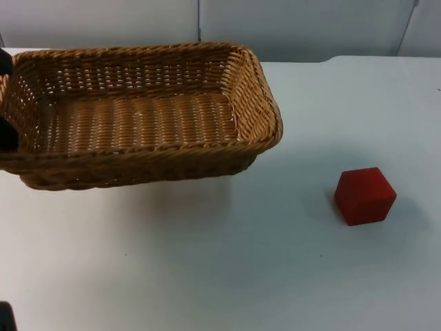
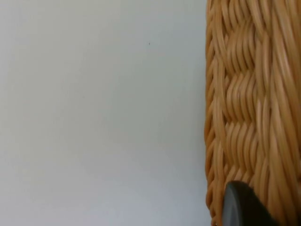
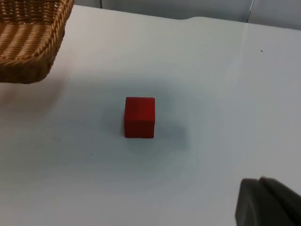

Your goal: Pick up the basket with the left hand and place the cube into the basket with the right hand.

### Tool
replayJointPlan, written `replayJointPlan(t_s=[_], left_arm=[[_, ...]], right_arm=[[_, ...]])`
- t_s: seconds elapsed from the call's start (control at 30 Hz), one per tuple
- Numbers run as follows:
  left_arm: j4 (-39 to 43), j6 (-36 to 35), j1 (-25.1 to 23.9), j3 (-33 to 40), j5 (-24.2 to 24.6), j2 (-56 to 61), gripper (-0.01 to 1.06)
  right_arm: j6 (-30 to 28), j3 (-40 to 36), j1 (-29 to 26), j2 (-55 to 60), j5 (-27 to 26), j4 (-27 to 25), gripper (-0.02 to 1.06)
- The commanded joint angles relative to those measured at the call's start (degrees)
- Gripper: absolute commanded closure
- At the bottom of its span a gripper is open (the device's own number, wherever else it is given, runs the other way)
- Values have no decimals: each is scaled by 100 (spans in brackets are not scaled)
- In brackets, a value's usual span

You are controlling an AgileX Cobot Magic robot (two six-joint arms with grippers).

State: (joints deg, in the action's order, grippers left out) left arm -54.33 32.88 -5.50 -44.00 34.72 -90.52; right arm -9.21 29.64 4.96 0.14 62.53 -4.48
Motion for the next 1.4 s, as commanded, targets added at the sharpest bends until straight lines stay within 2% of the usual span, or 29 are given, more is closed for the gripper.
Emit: replayJointPlan(t_s=[0.0,0.23,1.37], left_arm=[[-176,11,-13,-1,161,54,105],[-176,11,-3,-1,422,54,105],[-188,11,-3,-1,253,54,105]], right_arm=[[-26,-27,18,-14,-35,-12,105],[-26,-27,18,-14,-35,-12,105],[26,-27,18,-14,-47,-41,105]])
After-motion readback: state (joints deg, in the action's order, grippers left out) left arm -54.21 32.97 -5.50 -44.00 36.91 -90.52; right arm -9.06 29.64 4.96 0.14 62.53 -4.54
